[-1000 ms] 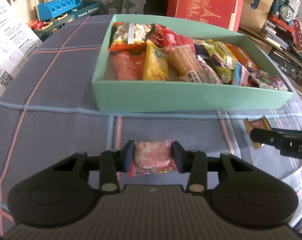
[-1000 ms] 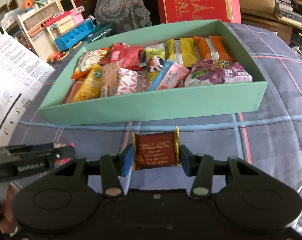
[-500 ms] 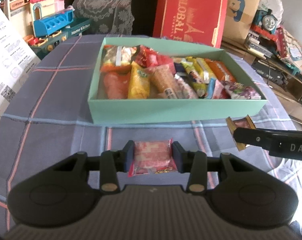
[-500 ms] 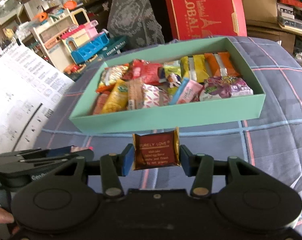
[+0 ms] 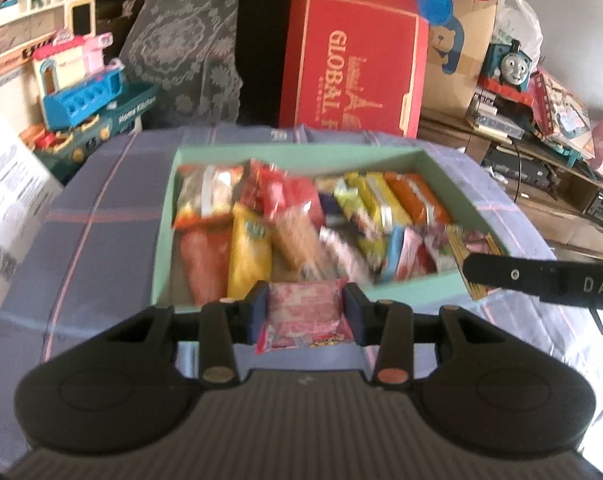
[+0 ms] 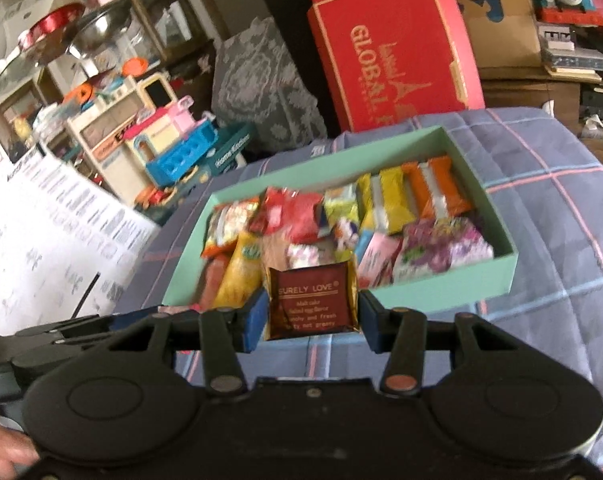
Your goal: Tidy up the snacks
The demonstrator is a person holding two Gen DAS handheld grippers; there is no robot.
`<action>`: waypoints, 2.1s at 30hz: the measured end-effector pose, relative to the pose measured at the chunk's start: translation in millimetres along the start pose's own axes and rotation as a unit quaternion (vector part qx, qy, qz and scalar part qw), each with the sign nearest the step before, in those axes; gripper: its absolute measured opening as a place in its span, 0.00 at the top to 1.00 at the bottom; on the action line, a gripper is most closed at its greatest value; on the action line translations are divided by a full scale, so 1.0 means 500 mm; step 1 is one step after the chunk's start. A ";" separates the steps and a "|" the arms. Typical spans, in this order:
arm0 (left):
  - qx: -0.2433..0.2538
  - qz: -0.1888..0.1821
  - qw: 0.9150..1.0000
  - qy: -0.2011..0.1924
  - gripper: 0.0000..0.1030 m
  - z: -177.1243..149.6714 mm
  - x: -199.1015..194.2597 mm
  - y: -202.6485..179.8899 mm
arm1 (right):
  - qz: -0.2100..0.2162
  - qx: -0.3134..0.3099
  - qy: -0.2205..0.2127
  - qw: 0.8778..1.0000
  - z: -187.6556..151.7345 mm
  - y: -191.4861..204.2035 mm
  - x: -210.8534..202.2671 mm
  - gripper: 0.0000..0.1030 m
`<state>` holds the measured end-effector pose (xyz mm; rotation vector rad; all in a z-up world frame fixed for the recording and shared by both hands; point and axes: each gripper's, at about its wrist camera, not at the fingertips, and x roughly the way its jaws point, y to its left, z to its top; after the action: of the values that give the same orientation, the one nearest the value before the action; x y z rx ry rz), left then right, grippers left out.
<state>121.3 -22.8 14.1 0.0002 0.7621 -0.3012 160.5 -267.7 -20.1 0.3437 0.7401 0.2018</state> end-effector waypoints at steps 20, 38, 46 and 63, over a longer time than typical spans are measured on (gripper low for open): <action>0.031 0.016 0.999 0.031 0.53 0.179 0.262 -0.037 | -0.032 0.036 0.004 0.999 0.154 -0.087 0.177 0.45; 0.028 0.040 0.998 0.046 0.00 0.118 0.200 -0.042 | -0.057 0.019 0.018 0.998 0.122 -0.060 0.158 0.00; 0.010 0.037 0.998 0.049 0.00 0.070 0.110 -0.028 | -0.068 0.015 0.018 0.997 0.084 -0.046 0.083 0.00; -0.037 0.083 0.993 0.075 0.00 -0.065 -0.001 0.032 | -0.100 -0.007 0.055 0.993 -0.033 -0.020 -0.014 0.00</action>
<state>103.2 -3.9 -10.9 0.0172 0.9158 -0.1152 144.7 -274.9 -30.8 0.2440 0.8755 0.0377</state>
